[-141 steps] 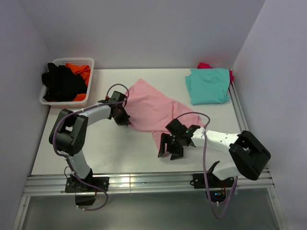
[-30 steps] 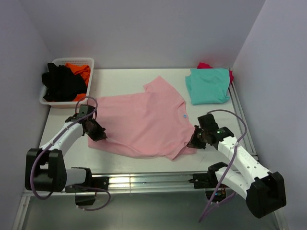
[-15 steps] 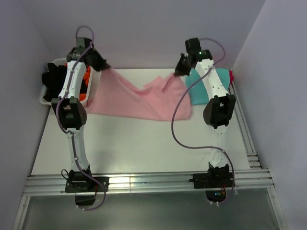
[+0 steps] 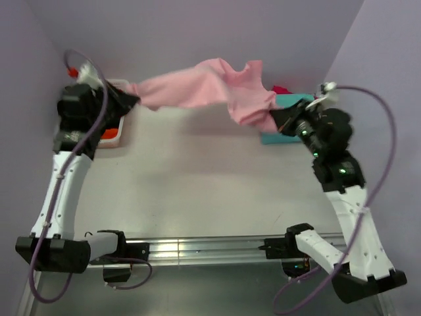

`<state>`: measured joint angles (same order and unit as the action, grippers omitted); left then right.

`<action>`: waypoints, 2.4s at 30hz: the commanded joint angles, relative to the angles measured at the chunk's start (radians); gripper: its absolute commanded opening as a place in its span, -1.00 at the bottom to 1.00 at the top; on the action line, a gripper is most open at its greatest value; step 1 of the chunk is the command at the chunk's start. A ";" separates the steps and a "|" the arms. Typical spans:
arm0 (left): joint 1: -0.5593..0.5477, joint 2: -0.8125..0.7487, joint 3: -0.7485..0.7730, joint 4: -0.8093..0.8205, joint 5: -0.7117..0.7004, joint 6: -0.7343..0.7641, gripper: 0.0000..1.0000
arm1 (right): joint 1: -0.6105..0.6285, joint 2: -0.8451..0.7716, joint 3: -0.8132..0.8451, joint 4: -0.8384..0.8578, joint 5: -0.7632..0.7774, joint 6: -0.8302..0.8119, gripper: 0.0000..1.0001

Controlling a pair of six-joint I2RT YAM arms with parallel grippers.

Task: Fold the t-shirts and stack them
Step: Flatten the tshirt out

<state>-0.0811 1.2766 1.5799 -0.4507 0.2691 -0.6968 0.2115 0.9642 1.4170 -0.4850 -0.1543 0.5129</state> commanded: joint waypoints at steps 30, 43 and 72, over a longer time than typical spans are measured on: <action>0.027 0.420 -0.564 -0.298 -0.329 -0.038 -0.99 | 0.058 0.372 -0.791 -0.138 0.076 0.157 -1.00; 0.027 0.241 -0.592 -0.477 -0.279 -0.078 -0.99 | 0.074 0.214 -0.751 -0.403 0.062 0.315 0.58; 0.030 0.900 0.173 -0.416 -0.122 -0.038 -0.67 | 0.085 0.929 0.243 -0.391 0.068 0.151 -1.00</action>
<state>-0.0494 2.1139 1.6615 -0.8547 0.1234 -0.7559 0.2905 1.9099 1.5646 -0.8429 -0.0994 0.6895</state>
